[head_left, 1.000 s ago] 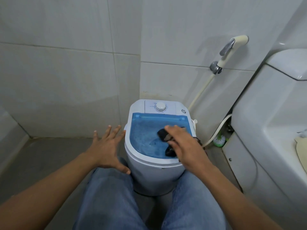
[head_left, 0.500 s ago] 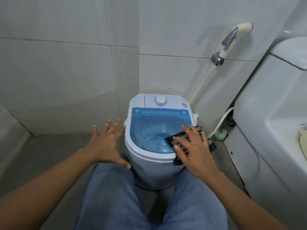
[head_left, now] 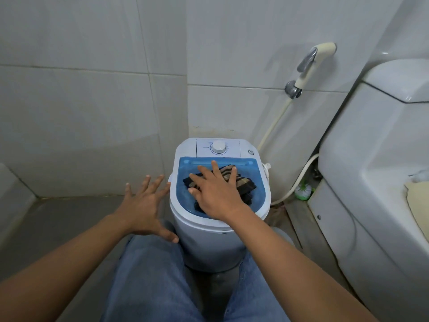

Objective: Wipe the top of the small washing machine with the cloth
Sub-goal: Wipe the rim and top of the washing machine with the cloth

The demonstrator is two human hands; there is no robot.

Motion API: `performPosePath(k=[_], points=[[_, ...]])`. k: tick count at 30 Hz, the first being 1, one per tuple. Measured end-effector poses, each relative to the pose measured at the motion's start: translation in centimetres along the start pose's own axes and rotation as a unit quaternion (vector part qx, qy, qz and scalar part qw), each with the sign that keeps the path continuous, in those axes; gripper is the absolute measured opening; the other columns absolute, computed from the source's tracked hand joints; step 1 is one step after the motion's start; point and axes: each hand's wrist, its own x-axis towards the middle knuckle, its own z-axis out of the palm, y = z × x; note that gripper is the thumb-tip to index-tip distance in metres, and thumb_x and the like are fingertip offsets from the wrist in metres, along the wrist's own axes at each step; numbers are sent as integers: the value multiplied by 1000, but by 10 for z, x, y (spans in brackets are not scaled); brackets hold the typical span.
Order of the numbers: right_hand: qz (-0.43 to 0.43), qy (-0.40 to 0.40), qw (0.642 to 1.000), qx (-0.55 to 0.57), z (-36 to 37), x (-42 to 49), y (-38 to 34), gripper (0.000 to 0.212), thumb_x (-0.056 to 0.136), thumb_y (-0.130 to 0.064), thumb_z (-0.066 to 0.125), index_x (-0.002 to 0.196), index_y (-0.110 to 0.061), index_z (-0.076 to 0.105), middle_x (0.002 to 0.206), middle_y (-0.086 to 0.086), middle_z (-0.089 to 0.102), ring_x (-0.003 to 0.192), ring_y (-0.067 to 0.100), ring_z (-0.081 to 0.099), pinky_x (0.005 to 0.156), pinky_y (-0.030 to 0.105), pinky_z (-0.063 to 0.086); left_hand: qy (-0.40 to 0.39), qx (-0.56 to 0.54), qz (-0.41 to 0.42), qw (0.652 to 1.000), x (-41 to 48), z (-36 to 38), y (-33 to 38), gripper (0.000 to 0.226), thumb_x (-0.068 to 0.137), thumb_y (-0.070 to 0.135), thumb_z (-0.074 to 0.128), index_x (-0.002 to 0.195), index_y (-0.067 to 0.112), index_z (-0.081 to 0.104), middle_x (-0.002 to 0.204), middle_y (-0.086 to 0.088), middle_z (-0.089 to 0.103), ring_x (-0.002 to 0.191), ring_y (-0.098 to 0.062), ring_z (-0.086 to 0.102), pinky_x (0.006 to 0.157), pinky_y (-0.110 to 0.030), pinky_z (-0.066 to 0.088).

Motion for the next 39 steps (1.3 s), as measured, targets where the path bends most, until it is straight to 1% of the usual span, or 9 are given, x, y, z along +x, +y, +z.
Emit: performPosePath(k=[4, 11, 17, 23, 25, 27, 30, 33, 39], points=[[24, -34, 998, -41, -6, 10, 27, 53, 103, -50, 22, 155, -37, 16, 166, -9, 11, 153, 24, -3, 114, 68, -9, -2, 2, -2, 1000, -1, 0, 1, 159, 29, 103, 55, 156, 37, -15, 166, 1, -19, 152, -29, -18, 116, -72, -1], [214, -22, 974, 65, -24, 11, 117, 50, 104, -47, 26, 153, -41, 22, 165, -13, 8, 152, 27, 2, 114, 65, 7, -1, -1, 2, 1000, 0, 1, 0, 160, 29, 104, 53, 156, 36, -15, 166, 1, -21, 152, -29, -19, 116, -71, -1], [252, 88, 942, 205, -25, 18, 134, 45, 106, -27, 37, 149, -17, 39, 146, 15, 47, 132, 35, 45, 104, 32, 33, 1, 1, 2, 1000, 0, 0, -1, 160, 28, 105, 52, 156, 37, -13, 166, 2, -21, 152, -28, -20, 116, -71, -2], [272, 188, 914, 234, -26, 7, 134, 37, 102, -15, 39, 133, -21, 59, 121, 16, 66, 101, 34, 59, 81, 31, 43, -7, 6, 2, 1000, -1, -2, 2, 161, 29, 104, 54, 155, 35, -17, 166, 1, -20, 152, -29, -20, 115, -72, -2], [209, 255, 922, 202, -27, 7, 123, 36, 102, -14, 39, 134, -14, 57, 130, 12, 63, 112, 31, 58, 93, 33, 45, -11, 12, -2, 1000, -1, -4, 4, 160, 30, 103, 56, 155, 34, -17, 166, 0, -20, 152, -29, -20, 115, -72, -3], [110, 280, 937, 177, -31, 13, 101, 39, 104, -16, 42, 141, -10, 50, 145, 10, 53, 133, 27, 48, 112, 35, 35, -12, 12, -3, 1000, -1, -5, 4, 160, 31, 102, 57, 156, 34, -17, 166, 0, -21, 152, -29, -21, 115, -72, -3], [9, 204, 972, 115, -29, 22, 57, 45, 102, -33, 45, 144, -18, 47, 149, 5, 49, 140, 25, 39, 115, 46, 31, -17, 9, -1, 1000, -2, -6, 3, 158, 31, 102, 57, 155, 36, -17, 166, 0, -21, 152, -29, -21, 115, -72, -3], [-3, 109, 992, 60, -22, 30, 32, 54, 100, -55, 35, 146, -26, 44, 153, -2, 43, 147, 23, 26, 117, 57, 21, -21, 14, -3, 1000, -2, -7, 3, 158, 32, 102, 57, 154, 36, -18, 166, 0, -22, 151, -29, -22, 115, -71, -4], [-36, -3, 999, -38, -6, 39, 30, 56, 100, -58, 25, 153, -40, 23, 165, -11, 14, 153, 24, -5, 114, 68, -9, -18, 11, -4, 1000, -1, -6, 5, 157, 33, 101, 58, 155, 37, -18, 166, 0, -21, 151, -30, -22, 116, -72, -3]])
